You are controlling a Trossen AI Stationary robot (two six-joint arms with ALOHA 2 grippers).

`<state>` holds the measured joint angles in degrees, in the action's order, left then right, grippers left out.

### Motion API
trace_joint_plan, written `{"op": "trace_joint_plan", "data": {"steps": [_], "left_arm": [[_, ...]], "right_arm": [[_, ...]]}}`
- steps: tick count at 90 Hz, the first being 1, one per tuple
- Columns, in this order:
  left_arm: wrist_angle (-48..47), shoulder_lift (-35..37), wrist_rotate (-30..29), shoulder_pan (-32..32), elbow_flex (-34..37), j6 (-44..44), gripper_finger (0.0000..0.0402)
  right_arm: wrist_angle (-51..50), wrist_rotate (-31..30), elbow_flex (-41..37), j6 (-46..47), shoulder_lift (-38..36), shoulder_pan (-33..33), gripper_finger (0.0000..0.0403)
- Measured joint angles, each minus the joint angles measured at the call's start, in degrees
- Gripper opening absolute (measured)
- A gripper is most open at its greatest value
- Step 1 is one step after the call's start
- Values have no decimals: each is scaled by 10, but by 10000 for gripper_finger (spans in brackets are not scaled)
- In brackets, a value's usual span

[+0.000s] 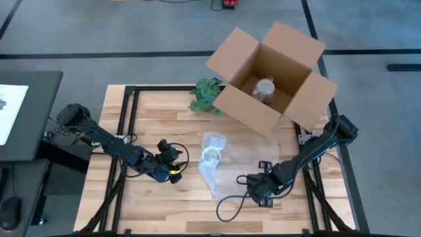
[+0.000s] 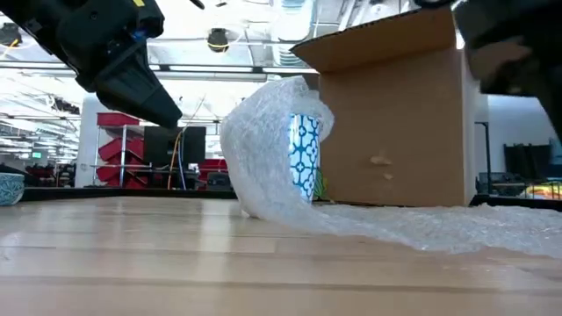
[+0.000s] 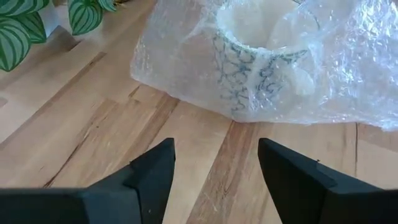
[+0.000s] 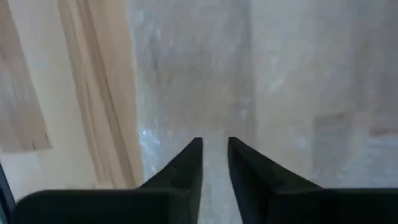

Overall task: Wrap mug
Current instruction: Wrap the blue mug

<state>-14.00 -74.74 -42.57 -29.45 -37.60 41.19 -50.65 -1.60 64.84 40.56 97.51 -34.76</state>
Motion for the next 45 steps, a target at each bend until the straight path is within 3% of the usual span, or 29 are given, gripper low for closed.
{"op": "trace_joint_plan", "data": {"steps": [16,27,37,45], "left_arm": [[-1,0,0,0,0,0,212],[-3,0,0,0,0,0,212],[-3,0,0,0,0,0,212],[-3,0,0,0,0,0,212]], "right_arm": [[-18,9,0,-13,43,2,165],[-113,17,0,-29,59,4,209],[-183,3,-1,-18,47,0,232],[-176,-6,-26,-16,13,-2,237]]}}
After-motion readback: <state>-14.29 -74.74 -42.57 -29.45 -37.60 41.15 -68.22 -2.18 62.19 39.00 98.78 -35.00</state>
